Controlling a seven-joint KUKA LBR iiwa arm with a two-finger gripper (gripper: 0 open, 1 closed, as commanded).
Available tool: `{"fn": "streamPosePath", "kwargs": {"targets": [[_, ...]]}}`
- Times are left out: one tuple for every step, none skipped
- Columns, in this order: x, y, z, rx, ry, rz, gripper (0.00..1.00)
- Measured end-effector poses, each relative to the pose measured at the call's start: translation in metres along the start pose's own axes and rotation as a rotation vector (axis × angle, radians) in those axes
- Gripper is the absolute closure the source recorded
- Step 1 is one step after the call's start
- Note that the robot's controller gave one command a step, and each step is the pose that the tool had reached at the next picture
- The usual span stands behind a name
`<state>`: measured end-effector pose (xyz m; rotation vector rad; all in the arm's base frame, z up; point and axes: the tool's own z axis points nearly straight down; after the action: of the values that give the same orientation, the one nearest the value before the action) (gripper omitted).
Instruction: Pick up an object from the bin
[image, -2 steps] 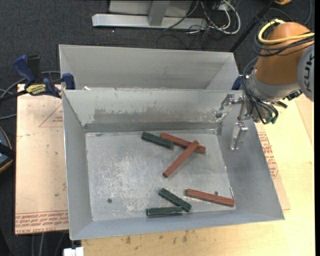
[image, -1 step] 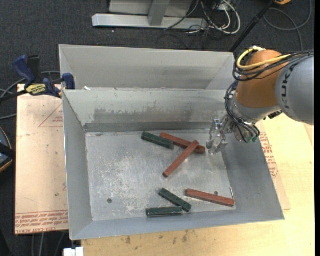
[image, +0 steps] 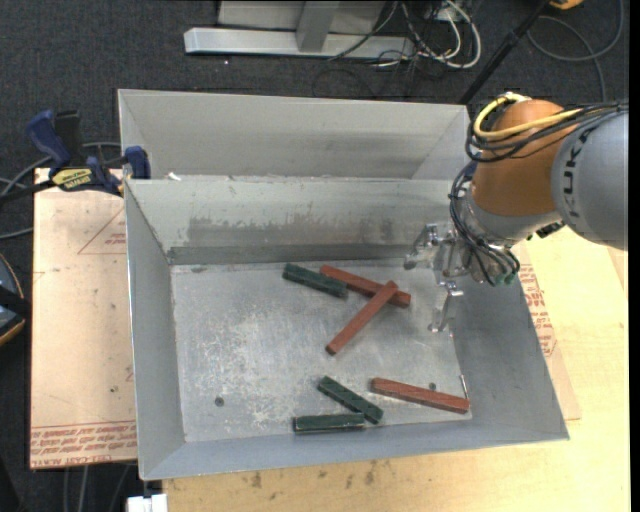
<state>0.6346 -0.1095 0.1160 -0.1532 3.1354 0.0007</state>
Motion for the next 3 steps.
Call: {"fn": "streamPosePath", "kwargs": {"targets": [[0.000,0.000,0.000,0.000,0.000,0.000,0.00],[-0.017,0.046,0.040,0.002,-0.018,-0.181,1.00],[-0.017,0.046,0.040,0.002,-0.018,-0.181,1.00]]}}
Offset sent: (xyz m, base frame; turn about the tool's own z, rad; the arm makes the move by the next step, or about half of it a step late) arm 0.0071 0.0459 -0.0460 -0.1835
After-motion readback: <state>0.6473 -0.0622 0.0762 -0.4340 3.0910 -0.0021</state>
